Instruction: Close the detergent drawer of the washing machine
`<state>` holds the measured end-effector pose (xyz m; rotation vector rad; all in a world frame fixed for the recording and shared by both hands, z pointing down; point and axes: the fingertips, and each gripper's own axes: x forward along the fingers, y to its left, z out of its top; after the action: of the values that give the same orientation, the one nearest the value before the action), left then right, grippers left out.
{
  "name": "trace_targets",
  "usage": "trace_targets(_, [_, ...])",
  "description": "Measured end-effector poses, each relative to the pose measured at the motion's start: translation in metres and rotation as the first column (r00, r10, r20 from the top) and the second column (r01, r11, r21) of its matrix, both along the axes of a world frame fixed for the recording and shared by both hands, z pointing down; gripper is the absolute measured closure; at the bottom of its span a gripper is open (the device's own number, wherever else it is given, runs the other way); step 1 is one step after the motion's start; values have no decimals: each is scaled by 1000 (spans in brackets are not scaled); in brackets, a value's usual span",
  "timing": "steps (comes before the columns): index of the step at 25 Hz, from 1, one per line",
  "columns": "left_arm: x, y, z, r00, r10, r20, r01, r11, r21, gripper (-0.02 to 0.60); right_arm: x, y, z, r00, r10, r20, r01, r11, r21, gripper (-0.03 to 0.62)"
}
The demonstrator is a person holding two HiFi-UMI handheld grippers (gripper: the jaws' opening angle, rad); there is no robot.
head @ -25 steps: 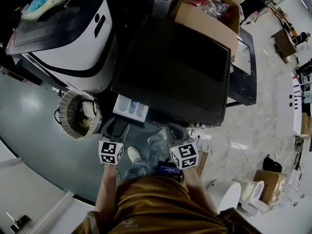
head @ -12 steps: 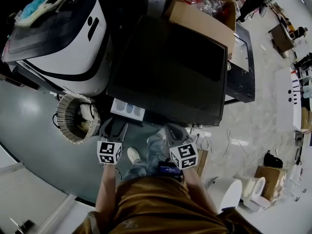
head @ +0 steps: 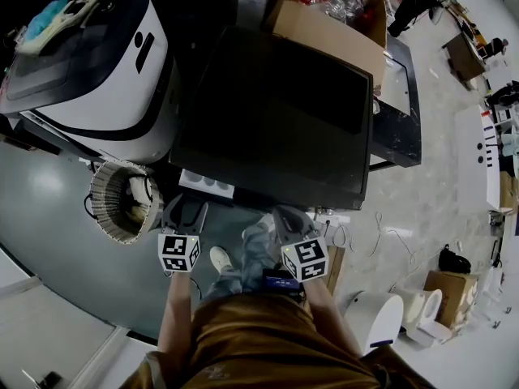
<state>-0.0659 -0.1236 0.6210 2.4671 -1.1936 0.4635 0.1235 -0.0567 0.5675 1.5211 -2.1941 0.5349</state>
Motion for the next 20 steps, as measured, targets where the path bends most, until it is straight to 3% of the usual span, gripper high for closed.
trace_targets(20, [15, -27, 1, 999, -37, -27, 37, 999, -12, 337, 36, 5, 4, 998, 57, 5, -57, 998, -13, 582])
